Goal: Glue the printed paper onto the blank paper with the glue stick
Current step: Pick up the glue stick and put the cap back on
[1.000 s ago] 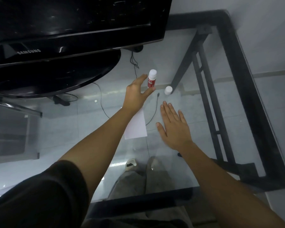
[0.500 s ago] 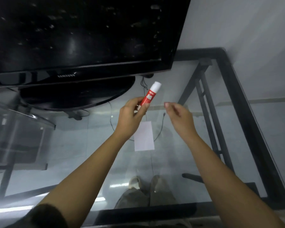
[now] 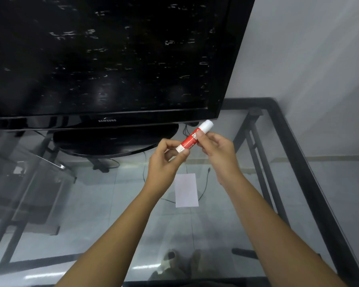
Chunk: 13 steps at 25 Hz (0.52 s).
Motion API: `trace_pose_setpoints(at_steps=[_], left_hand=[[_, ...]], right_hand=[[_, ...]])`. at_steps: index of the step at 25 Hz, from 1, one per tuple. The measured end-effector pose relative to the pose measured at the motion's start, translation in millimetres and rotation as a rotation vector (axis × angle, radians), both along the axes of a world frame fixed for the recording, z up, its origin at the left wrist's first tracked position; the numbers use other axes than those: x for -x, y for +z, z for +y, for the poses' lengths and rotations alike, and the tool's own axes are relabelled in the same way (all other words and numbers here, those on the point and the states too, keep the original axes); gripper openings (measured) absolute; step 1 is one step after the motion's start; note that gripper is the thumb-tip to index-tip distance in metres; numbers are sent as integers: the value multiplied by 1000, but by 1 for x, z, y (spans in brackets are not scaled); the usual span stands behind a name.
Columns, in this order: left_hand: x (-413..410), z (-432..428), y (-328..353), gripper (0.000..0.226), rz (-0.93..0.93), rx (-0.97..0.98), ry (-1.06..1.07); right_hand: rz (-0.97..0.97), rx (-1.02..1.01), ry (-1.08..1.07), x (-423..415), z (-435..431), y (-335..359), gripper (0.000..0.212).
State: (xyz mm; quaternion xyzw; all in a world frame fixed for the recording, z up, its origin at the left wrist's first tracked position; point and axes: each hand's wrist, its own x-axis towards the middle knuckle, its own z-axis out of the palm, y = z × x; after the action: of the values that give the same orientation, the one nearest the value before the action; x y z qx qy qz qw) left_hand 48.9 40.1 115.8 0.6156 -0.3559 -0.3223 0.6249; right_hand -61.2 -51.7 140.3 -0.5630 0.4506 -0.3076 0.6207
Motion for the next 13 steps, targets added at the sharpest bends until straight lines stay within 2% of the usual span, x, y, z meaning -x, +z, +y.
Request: trace_pose_setpoints(at_steps=[1, 2, 4, 5, 6, 7, 8, 11, 12, 13], left_hand=[[0, 0, 3, 18, 108, 19, -13], [-1, -2, 6, 22, 294, 35, -41], [-3, -4, 17, 30, 934, -18, -149], [-4, -6, 22, 29, 1193, -89, -191], [-5, -8, 23, 26, 1292, -159, -194], [-5, -9, 26, 24, 1269, -195, -189], [-4, -10, 27, 25, 1131, -184, -171], [4, -13, 24, 23, 374, -95, -47], [5, -13, 22, 25, 257, -100, -39], [3, -14, 22, 33, 266, -149, -53]], right_hand=[[-15, 7, 5, 0, 0, 3, 35], [-34, 11, 16, 0, -1, 5, 34], [-56, 23, 55, 0, -2, 10, 31], [-54, 30, 69, 0, -2, 11, 28], [-49, 37, 74, 0, -3, 11, 25], [-49, 45, 65, 0, -3, 11, 23], [-55, 50, 52, 0, -4, 11, 24], [-100, 32, 22, 1, -9, 12, 32], [-114, 27, 29, 1, -10, 13, 33], [-120, 32, 42, 0, -11, 13, 34]])
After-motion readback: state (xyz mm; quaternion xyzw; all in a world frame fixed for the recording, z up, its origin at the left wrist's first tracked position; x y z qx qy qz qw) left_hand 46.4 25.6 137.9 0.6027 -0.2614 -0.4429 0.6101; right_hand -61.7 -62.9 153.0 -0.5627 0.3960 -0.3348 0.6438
